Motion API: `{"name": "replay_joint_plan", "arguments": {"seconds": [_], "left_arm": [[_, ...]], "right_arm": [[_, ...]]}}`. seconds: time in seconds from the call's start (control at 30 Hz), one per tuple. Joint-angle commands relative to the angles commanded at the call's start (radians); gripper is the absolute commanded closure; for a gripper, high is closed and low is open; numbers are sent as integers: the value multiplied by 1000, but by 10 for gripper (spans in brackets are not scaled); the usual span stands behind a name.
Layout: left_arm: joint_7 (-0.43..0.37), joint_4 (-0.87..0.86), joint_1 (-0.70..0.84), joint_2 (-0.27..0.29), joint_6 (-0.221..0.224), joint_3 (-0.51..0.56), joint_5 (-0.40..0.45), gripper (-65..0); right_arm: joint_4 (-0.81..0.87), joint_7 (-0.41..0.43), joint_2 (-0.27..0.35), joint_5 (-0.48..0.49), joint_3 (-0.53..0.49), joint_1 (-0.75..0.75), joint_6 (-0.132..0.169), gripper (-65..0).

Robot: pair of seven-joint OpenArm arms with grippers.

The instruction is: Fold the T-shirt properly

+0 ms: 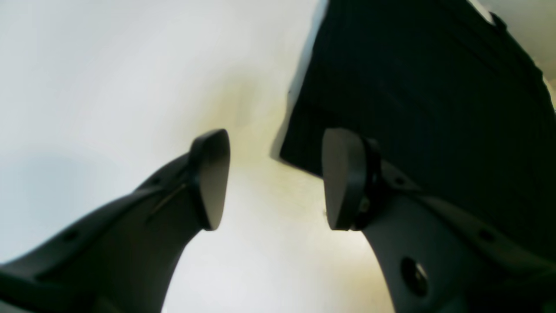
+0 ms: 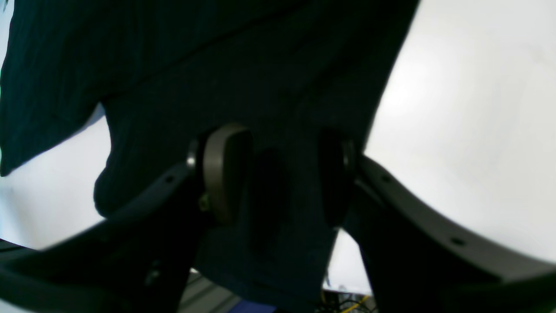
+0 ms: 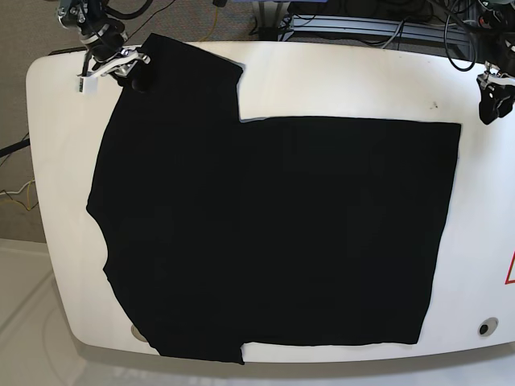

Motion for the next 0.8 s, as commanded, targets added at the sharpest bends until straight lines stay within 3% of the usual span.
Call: {"name": "replay_joint_plan", "arguments": {"seconds": [0.17,0.8], "left_arm": [[1,-24,-15,14,0,38,23,-328],[9,-15,-8,43,0,12,17,-327]], "right_arm": [[22,-11,-1,-1,-6,-2,4,-285],[16,-7,-12,-22,-52,-7,2,-286]]}}
